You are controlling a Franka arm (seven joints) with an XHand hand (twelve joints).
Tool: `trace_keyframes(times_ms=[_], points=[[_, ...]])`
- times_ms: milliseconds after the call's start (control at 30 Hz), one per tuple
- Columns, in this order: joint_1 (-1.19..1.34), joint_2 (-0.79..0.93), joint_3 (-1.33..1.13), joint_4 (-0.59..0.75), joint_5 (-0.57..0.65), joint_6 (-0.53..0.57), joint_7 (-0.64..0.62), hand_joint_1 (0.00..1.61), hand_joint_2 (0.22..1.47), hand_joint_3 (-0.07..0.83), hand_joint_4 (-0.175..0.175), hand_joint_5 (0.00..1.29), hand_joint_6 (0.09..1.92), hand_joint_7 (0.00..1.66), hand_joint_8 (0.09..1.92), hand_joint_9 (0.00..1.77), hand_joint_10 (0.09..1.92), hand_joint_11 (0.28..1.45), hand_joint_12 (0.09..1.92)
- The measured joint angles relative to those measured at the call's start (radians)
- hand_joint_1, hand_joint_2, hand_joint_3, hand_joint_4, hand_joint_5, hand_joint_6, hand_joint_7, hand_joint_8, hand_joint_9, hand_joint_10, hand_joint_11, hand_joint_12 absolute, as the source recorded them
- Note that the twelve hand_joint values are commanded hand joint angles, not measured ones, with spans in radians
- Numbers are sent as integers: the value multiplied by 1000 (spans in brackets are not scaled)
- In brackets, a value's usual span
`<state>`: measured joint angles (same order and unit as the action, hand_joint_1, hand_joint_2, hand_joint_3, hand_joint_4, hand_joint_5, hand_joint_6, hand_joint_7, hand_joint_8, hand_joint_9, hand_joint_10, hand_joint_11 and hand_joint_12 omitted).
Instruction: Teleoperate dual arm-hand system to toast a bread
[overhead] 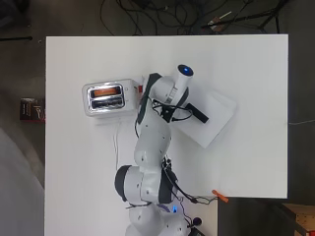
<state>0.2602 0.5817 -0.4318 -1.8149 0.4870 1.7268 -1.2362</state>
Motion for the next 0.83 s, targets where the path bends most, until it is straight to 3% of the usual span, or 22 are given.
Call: trace_keyframes(times_ms=[67,100,133,200,233,267,300,333,400,633,833], points=[[2,-46,7,-5,-23,15,36,0,1122,-6,-15,683,87,1163,1881,1363,1920,681,1754],[2,-75,13,-4,-37,19,45,0,1105,-7,-44,540,87,1051,1840,1268,1915,633,1559],[1,-114,24,-5,-62,21,53,0,1091,-6,-68,424,87,946,1740,1154,1827,609,1164],[-2,-208,52,-12,-126,35,62,0,1076,-2,-90,358,87,848,1563,1037,1663,677,496],[-2,-260,62,-16,-157,40,69,0,1068,-2,-95,355,87,836,1245,996,1406,652,282],[4,-318,68,-23,-181,41,76,0,1053,-2,-99,329,87,772,799,913,945,559,153],[14,-375,68,-32,-199,43,82,0,1040,-2,-99,306,87,691,449,789,546,478,87],[26,-436,68,-44,-220,46,95,0,1033,-2,-97,294,87,604,231,677,289,427,87],[34,-533,78,-73,-266,47,120,0,1028,-1,-96,282,87,486,87,538,87,380,87],[3,-830,186,-189,-397,38,163,0,1065,13,-115,236,87,361,87,408,87,343,87],[-5,-805,168,-190,-384,23,169,2,1051,0,-86,264,87,337,87,392,87,335,87]])
